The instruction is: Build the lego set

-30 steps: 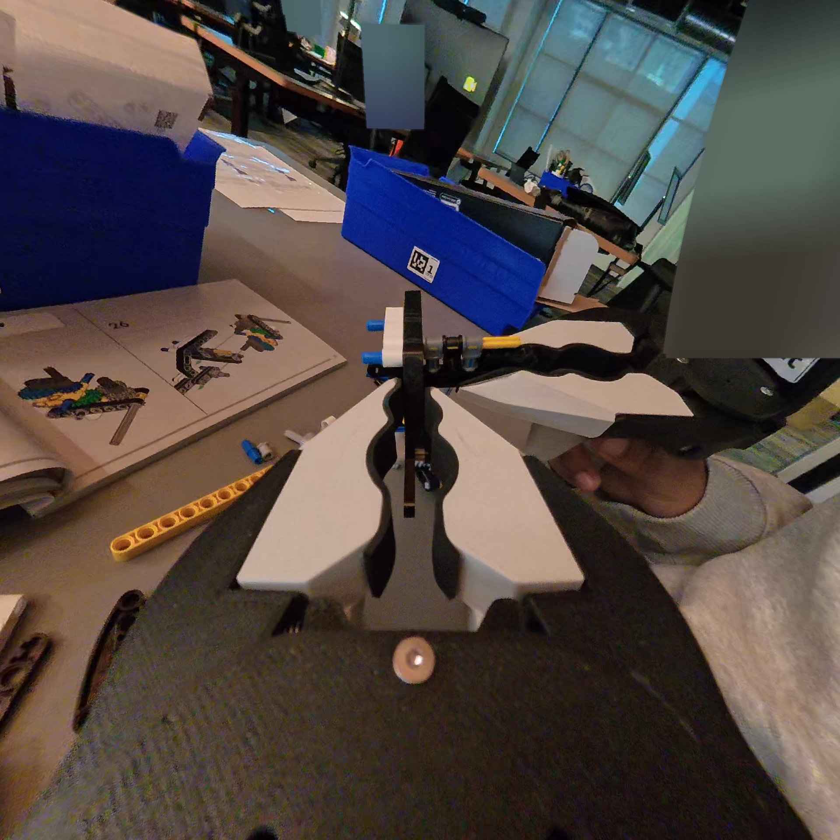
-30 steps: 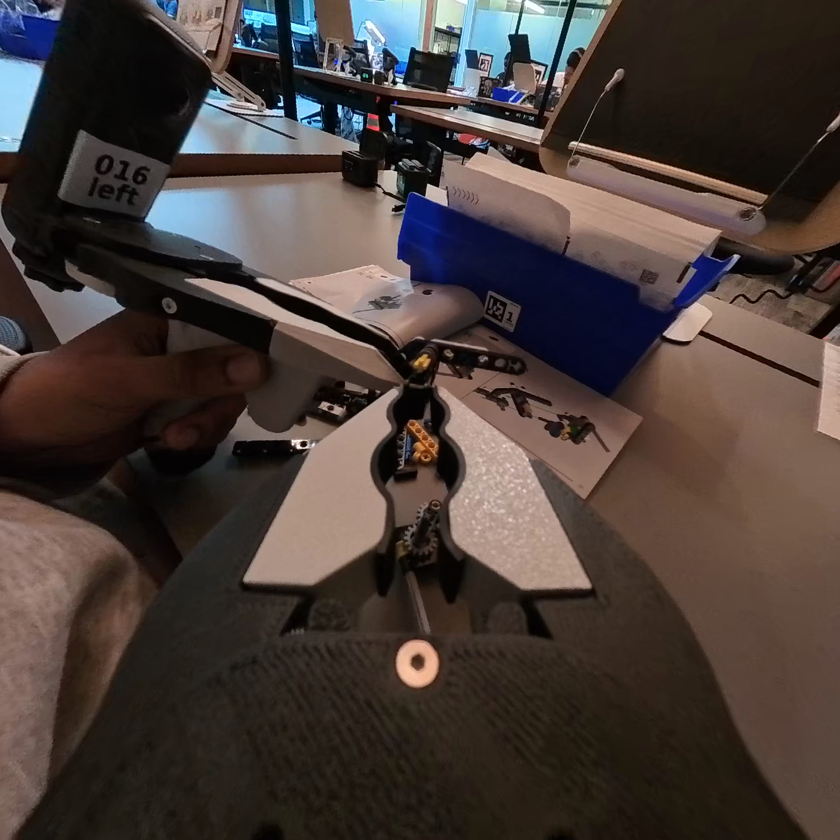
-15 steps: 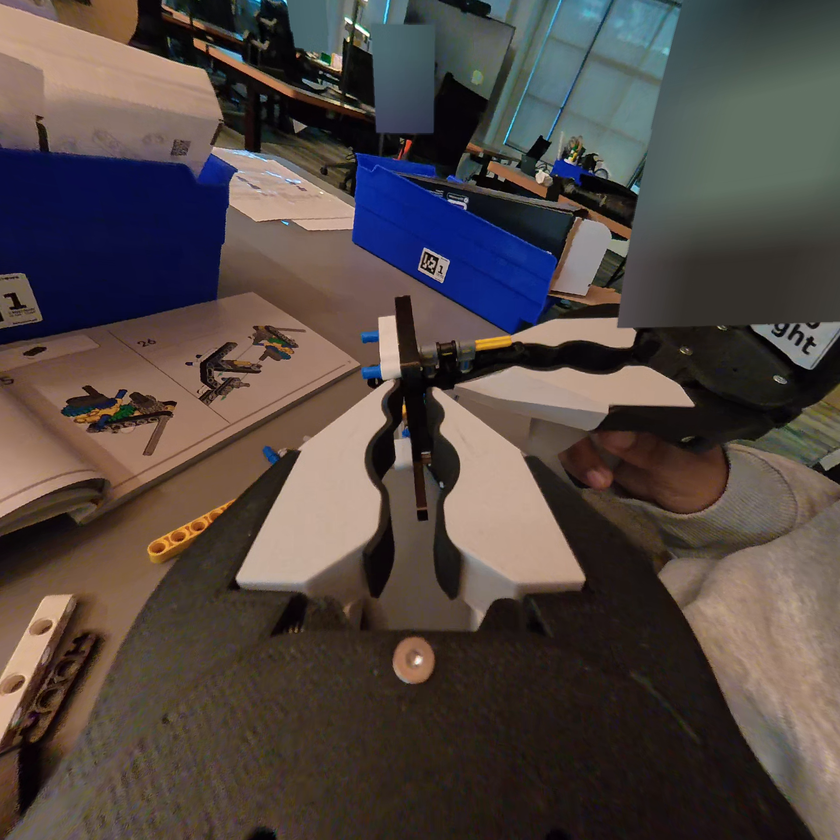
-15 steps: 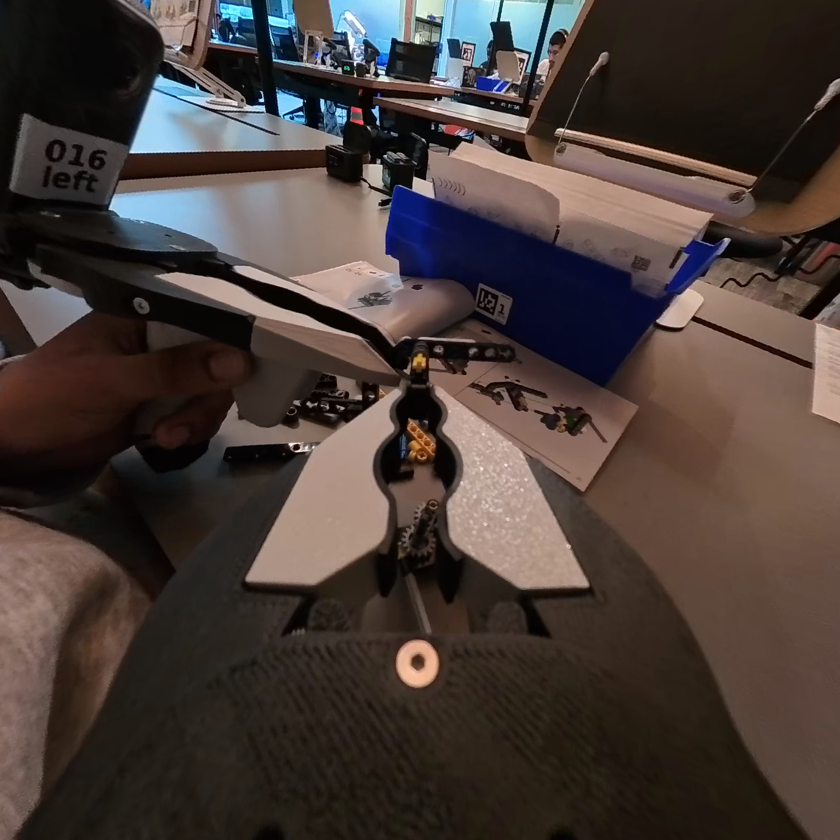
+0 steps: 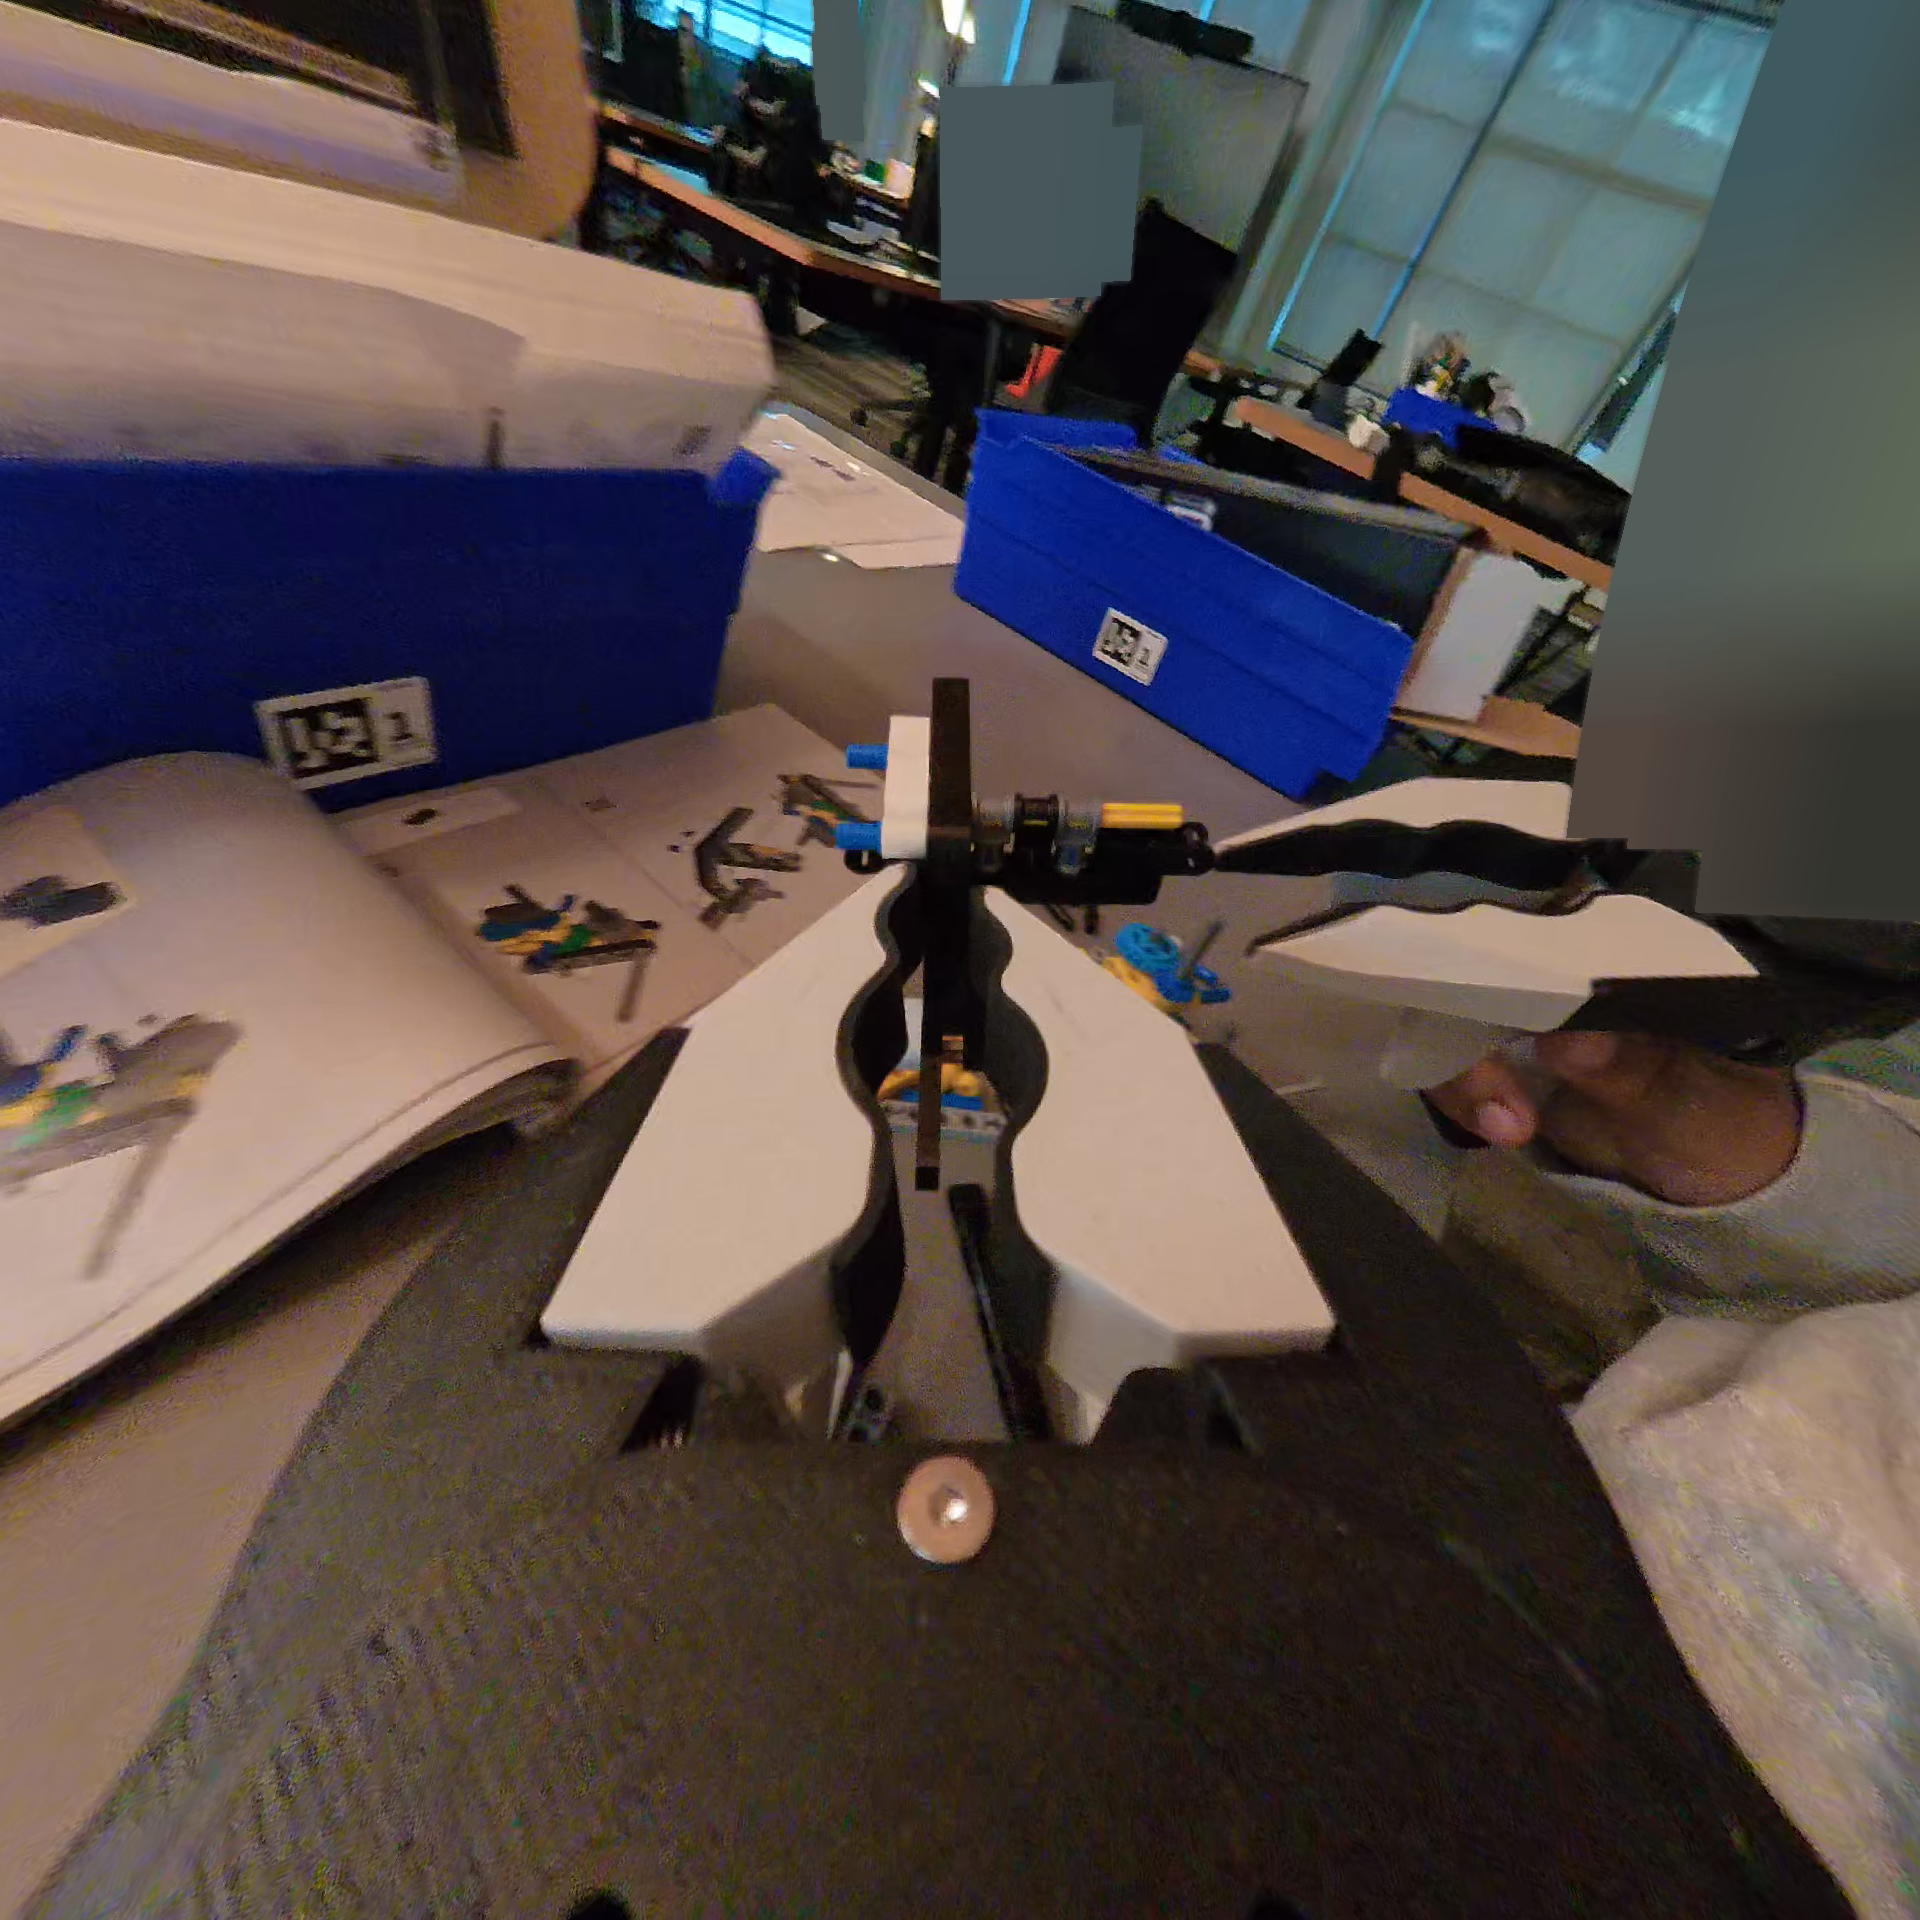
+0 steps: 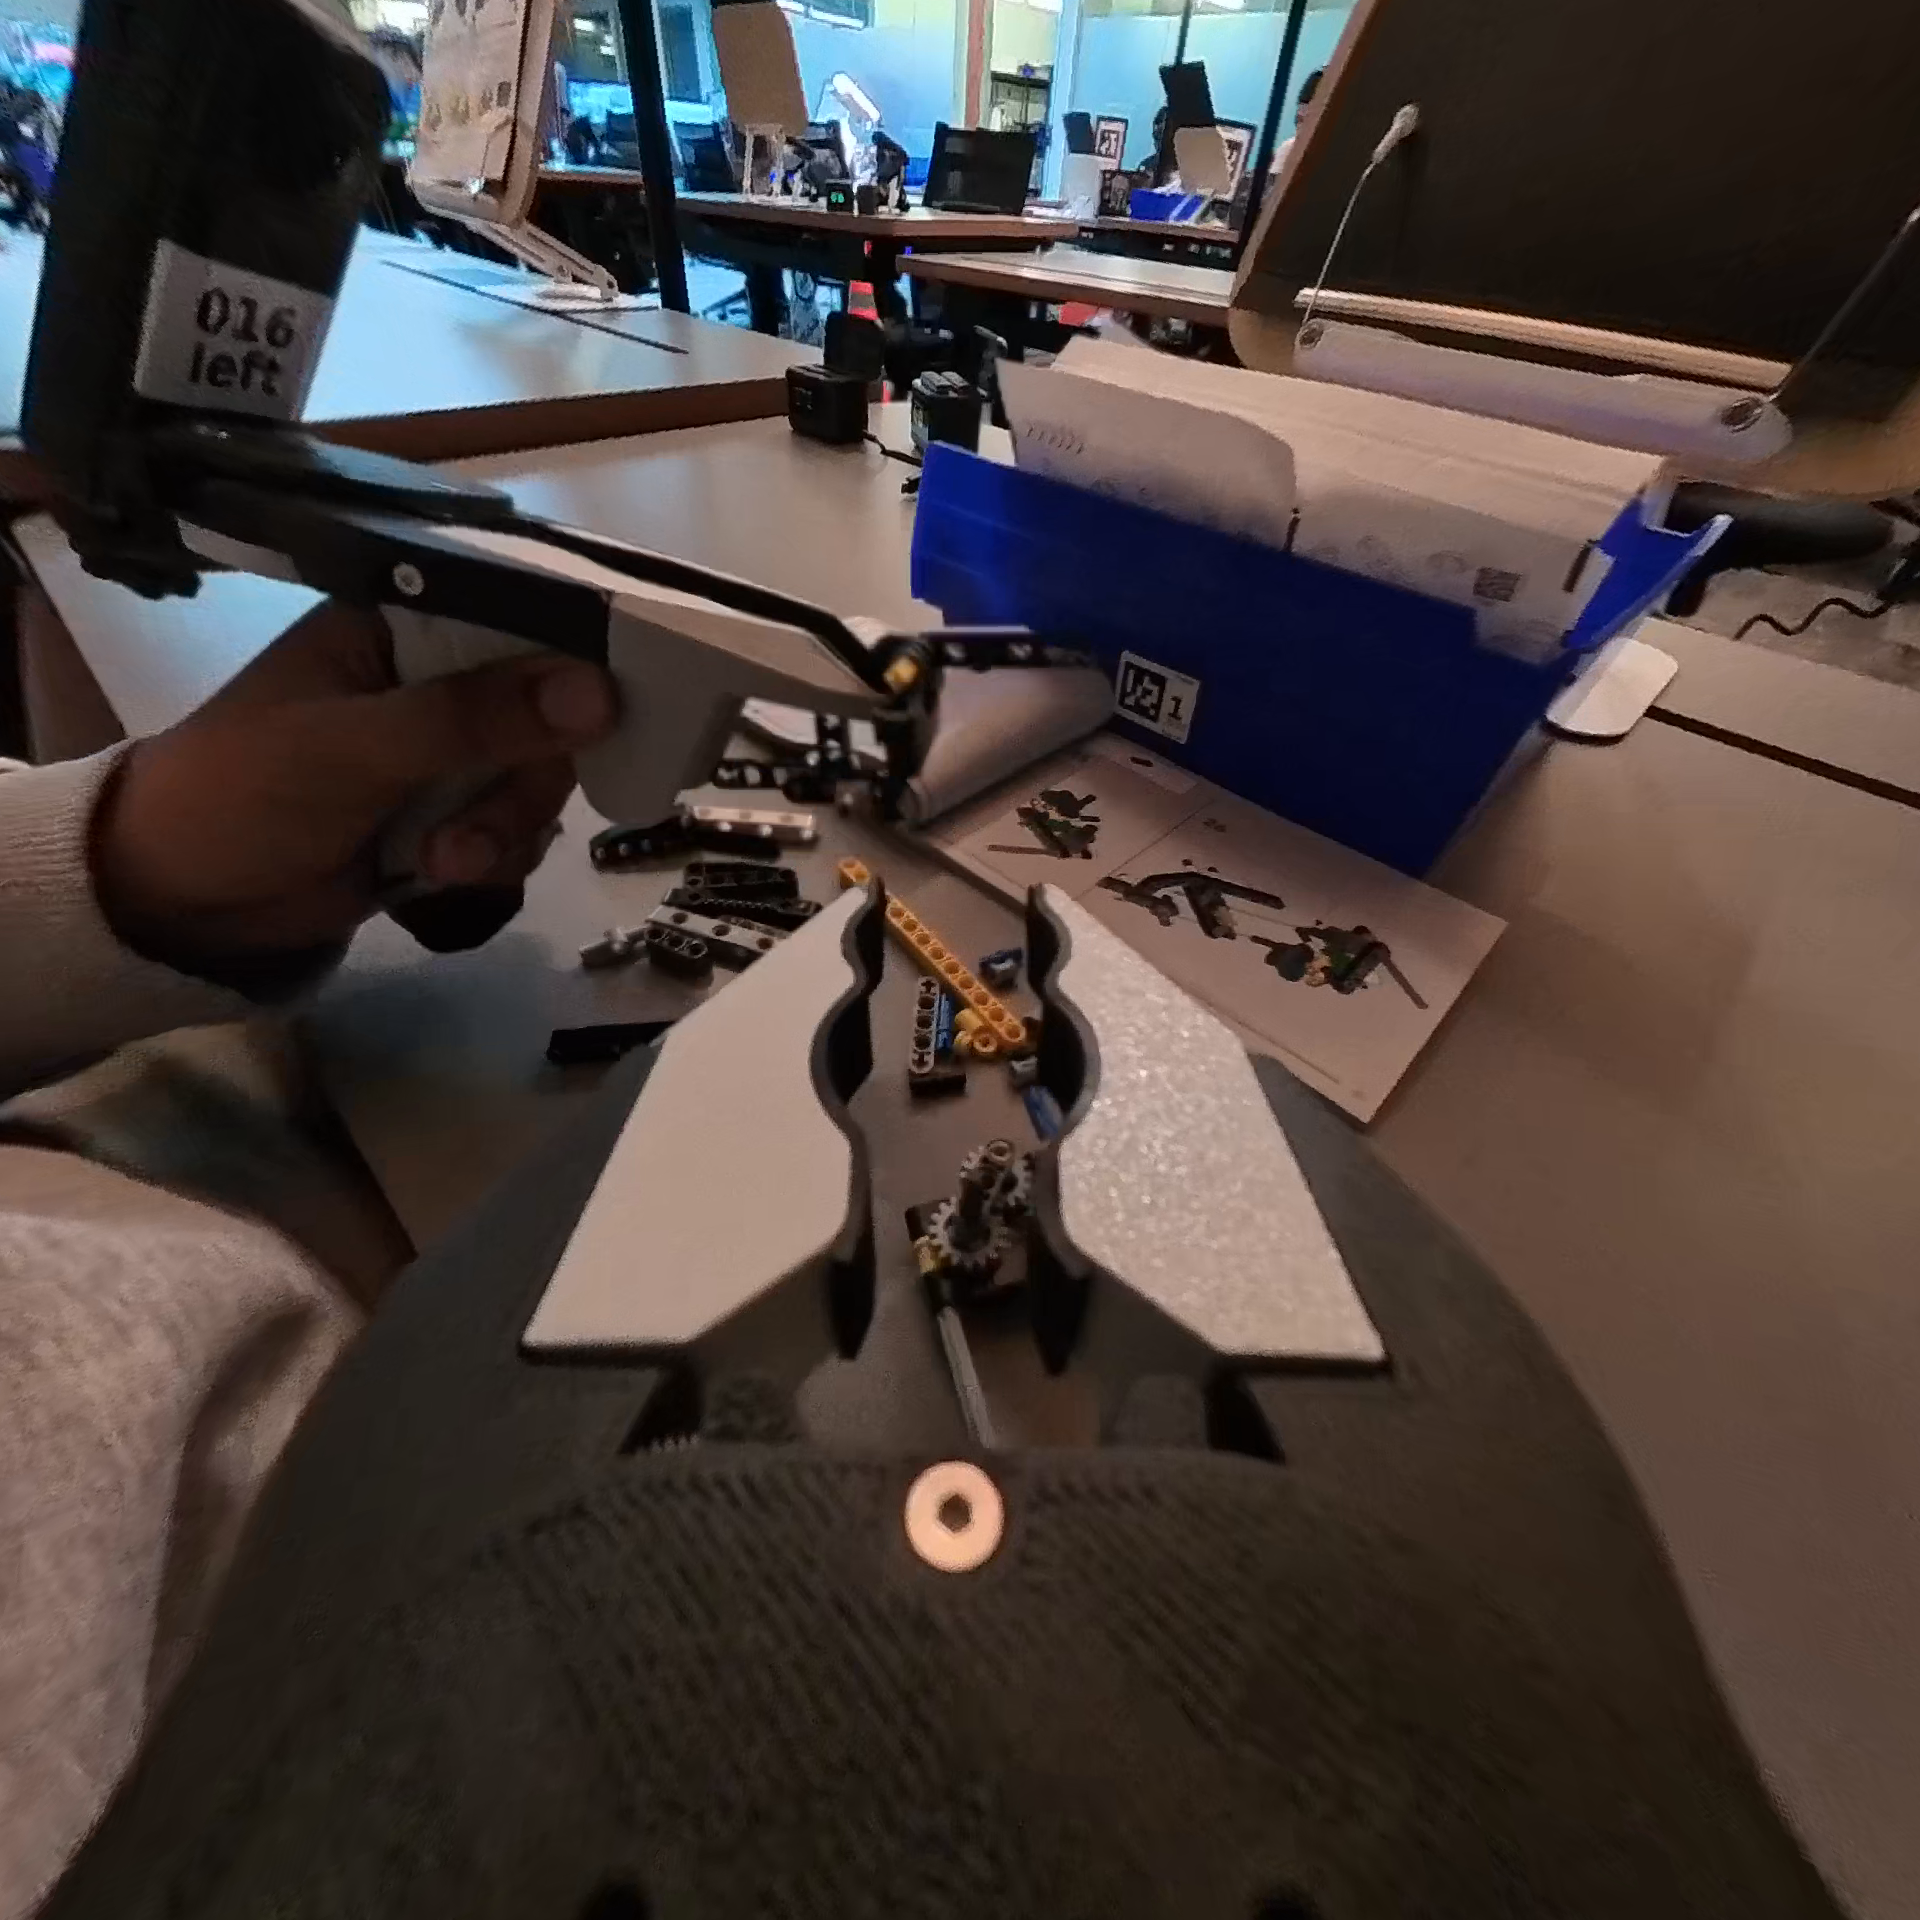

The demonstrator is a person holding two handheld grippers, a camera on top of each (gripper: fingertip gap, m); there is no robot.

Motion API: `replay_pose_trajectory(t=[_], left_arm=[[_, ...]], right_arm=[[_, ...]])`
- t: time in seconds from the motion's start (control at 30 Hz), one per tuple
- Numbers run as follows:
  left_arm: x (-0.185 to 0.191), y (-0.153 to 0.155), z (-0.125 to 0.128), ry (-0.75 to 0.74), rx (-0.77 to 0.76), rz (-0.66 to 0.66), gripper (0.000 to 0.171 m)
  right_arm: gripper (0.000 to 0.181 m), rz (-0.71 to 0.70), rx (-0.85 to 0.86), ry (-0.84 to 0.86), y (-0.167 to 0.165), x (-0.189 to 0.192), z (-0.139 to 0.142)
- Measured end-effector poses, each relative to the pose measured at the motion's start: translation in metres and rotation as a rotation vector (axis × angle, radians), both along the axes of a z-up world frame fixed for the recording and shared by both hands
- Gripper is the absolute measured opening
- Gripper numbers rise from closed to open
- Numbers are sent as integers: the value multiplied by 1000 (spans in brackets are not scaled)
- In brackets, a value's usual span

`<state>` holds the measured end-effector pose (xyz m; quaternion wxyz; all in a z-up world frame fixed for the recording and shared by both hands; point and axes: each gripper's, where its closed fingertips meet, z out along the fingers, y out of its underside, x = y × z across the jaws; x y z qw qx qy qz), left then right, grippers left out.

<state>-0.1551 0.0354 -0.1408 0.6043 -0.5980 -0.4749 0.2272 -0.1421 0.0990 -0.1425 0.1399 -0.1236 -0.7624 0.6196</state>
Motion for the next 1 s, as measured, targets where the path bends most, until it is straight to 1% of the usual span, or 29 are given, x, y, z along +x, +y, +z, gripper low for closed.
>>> replay_pose_trajectory(t=[0.1, 0.17, 0.4, 1.0], left_arm=[[-2, -23, -1, -33, 38, 31, 5], [-2, -27, -4, -56, 40, 25, 5], [-3, -22, -17, -111, 19, -10, 5], [-3, -16, -25, -130, -37, -24, 5]], right_arm=[[31, -13, -44, -49, 7, -8, 4], [32, -20, -71, -85, 12, -13, 5], [26, 25, -120, -197, 18, -12, 8], [27, 3, -117, -196, 21, -18, 6]])
